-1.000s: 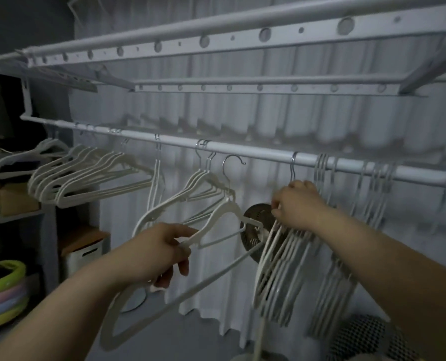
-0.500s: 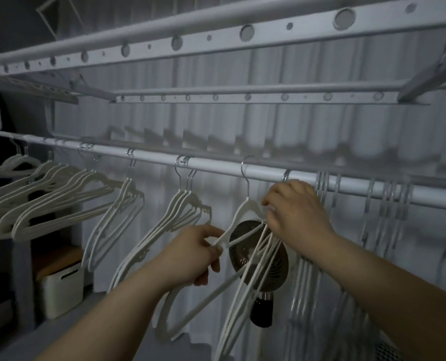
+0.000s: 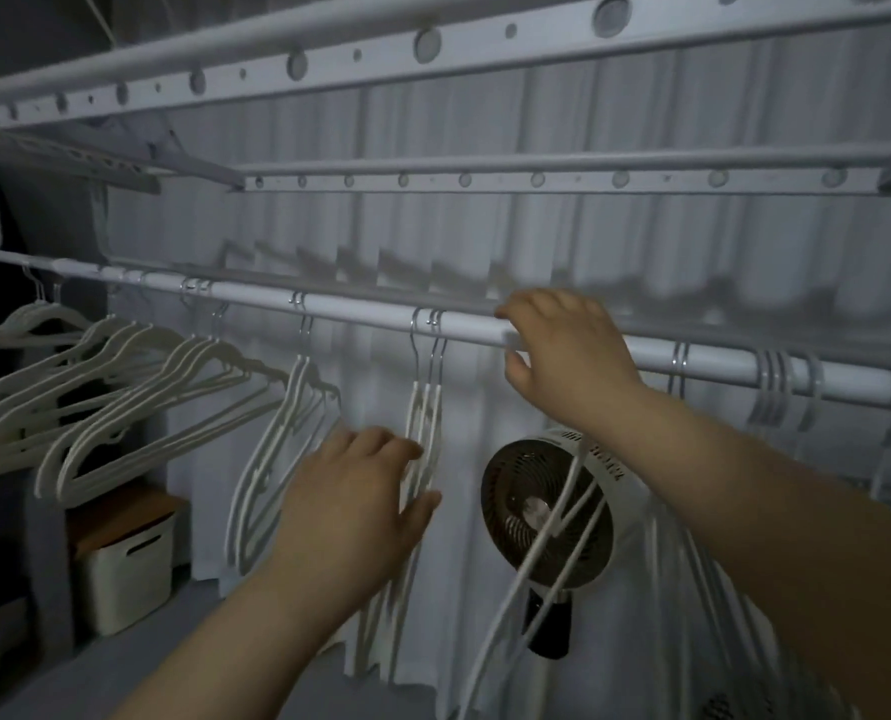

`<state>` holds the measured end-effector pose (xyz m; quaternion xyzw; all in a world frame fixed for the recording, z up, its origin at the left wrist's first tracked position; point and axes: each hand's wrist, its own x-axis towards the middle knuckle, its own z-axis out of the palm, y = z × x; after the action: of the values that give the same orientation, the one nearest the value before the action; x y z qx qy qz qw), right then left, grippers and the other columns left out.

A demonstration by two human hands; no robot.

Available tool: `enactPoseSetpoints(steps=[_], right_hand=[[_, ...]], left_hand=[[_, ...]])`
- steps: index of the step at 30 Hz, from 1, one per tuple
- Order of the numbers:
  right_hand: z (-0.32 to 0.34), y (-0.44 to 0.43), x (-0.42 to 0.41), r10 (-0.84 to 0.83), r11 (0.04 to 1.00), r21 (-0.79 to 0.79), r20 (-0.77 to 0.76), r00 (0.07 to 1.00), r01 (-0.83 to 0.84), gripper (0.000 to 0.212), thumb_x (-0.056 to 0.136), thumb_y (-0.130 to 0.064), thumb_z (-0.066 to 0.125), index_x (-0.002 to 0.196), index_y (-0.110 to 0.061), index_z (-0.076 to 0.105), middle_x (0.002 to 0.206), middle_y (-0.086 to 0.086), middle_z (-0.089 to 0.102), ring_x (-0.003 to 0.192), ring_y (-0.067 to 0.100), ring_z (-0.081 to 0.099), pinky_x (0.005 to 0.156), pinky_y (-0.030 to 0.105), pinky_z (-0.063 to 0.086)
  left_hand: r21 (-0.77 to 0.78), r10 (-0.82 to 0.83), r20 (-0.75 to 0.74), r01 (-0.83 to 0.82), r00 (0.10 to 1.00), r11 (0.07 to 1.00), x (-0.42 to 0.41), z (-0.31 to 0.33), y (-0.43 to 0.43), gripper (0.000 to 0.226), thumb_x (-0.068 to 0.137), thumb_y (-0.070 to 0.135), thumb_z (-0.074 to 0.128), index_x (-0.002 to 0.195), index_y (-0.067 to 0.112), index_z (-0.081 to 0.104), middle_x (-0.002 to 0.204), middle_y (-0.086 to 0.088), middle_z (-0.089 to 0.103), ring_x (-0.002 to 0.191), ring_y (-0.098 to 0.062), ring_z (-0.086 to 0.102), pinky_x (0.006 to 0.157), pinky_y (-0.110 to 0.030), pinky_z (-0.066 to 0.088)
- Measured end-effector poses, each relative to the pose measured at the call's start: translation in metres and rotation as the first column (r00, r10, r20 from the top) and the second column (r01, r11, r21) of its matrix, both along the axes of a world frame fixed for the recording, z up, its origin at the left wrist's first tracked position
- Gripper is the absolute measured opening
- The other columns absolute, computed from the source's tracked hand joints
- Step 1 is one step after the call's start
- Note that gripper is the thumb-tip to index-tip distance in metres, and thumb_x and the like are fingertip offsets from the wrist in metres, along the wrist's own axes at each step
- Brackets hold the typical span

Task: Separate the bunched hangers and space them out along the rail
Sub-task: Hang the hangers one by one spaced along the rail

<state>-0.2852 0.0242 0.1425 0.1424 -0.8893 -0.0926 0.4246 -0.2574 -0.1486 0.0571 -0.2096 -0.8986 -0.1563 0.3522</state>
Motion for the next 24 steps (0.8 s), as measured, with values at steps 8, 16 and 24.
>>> enactPoseSetpoints(steps=[8, 16, 24], right_hand=[[0.008, -0.003, -0.031, -0.280, 0.960, 0.025, 0.150, 0.948, 0.279, 0.037, 0.090, -0.028, 0.045, 0.124, -0.013, 0.044, 0.118, 0.009, 0.057, 0.104, 0.028, 0.056, 0.078, 0.031, 0.035], [-0.001, 0.007, -0.026, -0.330, 0.942, 0.075, 0.032, 0.944, 0.327, 0.037, 0.091, -0.025, 0.044, 0.125, -0.011, 0.042, 0.114, 0.011, 0.057, 0.101, 0.031, 0.054, 0.074, 0.033, 0.033], [0.001, 0.025, -0.013, -0.425, 0.902, 0.081, -0.005, 0.905, 0.424, 0.037, 0.089, -0.029, 0.046, 0.119, -0.008, 0.049, 0.114, 0.014, 0.059, 0.106, 0.032, 0.051, 0.099, 0.040, 0.028]], left_hand=[[-0.150, 0.064, 0.199, -0.034, 0.978, 0.988, -0.021, -0.020, -0.016, 0.052, 0.086, 0.043, 0.048, 0.135, 0.031, 0.037, 0.136, 0.014, 0.042, 0.125, -0.010, 0.040, 0.097, -0.023, 0.035], [-0.234, 0.193, 0.163, -0.153, 0.968, 0.960, -0.045, -0.026, -0.028, 0.047, 0.037, 0.037, 0.088, 0.075, 0.016, 0.070, 0.083, -0.001, 0.065, 0.079, -0.024, 0.065, 0.069, -0.037, 0.051], [-0.179, 0.185, -0.075, -0.196, 0.980, 0.964, -0.064, -0.031, -0.043, 0.021, 0.059, 0.017, 0.052, 0.057, 0.014, 0.072, 0.067, -0.001, 0.069, 0.061, -0.026, 0.066, 0.057, -0.034, 0.051]])
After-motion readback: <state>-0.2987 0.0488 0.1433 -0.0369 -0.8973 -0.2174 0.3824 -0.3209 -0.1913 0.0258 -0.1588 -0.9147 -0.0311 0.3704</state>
